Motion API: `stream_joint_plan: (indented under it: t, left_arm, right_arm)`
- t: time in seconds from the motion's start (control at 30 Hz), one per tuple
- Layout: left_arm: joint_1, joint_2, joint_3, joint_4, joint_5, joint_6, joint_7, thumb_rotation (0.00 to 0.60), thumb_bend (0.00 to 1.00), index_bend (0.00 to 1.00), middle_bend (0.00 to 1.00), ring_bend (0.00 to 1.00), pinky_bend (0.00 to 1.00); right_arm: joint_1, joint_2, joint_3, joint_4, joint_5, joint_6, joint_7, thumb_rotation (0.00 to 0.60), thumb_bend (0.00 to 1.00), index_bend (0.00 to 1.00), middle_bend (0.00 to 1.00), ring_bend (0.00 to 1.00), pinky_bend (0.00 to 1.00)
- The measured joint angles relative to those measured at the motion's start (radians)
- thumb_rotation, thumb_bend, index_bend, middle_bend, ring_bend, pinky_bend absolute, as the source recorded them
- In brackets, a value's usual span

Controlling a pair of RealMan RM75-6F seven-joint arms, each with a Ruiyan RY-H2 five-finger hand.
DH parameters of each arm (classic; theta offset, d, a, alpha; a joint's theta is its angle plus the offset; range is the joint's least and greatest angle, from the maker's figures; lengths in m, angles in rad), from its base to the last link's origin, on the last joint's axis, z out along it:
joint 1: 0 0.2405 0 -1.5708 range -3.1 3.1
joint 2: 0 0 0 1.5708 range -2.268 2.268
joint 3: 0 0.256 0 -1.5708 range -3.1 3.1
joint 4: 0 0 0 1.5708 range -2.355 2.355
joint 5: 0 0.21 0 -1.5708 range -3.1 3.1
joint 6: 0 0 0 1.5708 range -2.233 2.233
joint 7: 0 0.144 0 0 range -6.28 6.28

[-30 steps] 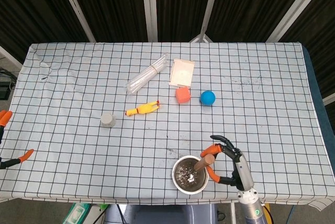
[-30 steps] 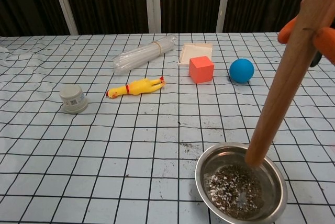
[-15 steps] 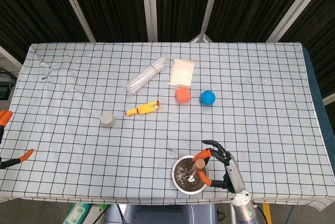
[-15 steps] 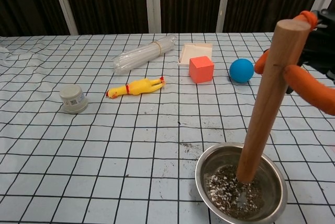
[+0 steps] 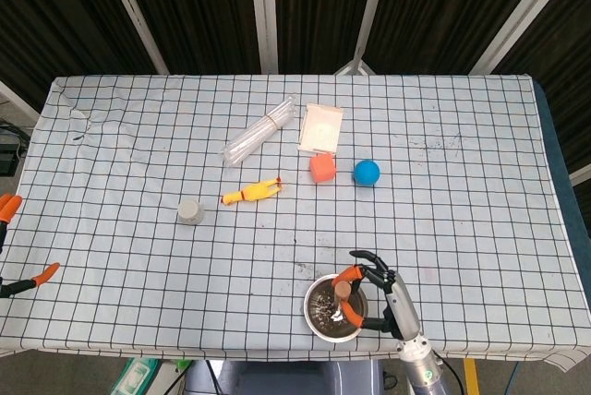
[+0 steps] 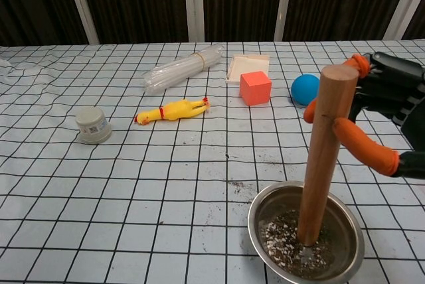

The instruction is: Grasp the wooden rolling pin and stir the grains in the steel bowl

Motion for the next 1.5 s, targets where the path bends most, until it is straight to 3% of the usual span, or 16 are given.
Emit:
stream_joint_plan:
  t: [0.47, 1.13, 1.33, 1.5]
  left_arm:
    - [0.001, -0.001, 0.0, -0.002, 0.002, 0.004, 0.003, 0.6, 0.04, 0.0, 0.0, 0.0, 0.0]
    - [0.001, 0.0, -0.001, 0.0, 0.002, 0.005, -0.002, 0.6, 0.04, 0.0, 0.0, 0.0, 0.0]
    - [0.001, 0.0, -0.001, -0.002, 0.003, 0.006, -0.003, 0.6, 0.04, 0.0, 0.0, 0.0, 0.0]
    - [0.002, 0.0, -0.002, -0.001, 0.005, 0.009, -0.008, 0.6, 0.04, 0.0, 0.0, 0.0, 0.0]
  right_arm:
    - [0.013, 0.051, 0.007, -0.112, -0.029, 0.028, -0.039, 0.6, 0.53, 0.85, 0.6, 0.62, 0.24]
    - [0.005, 0.008, -0.017, -0.024, 0.0, 0.002, -0.024, 0.6, 0.53, 0.85, 0.6, 0.62, 0.24]
    - [0.017, 0.034, 0.002, -0.079, -0.022, 0.02, -0.049, 0.6, 0.53, 0.86, 0.61, 0.63, 0.24]
    - [0.041, 0.111, 0.051, -0.203, -0.035, 0.023, -0.121, 0.6, 0.53, 0.86, 0.61, 0.63, 0.24]
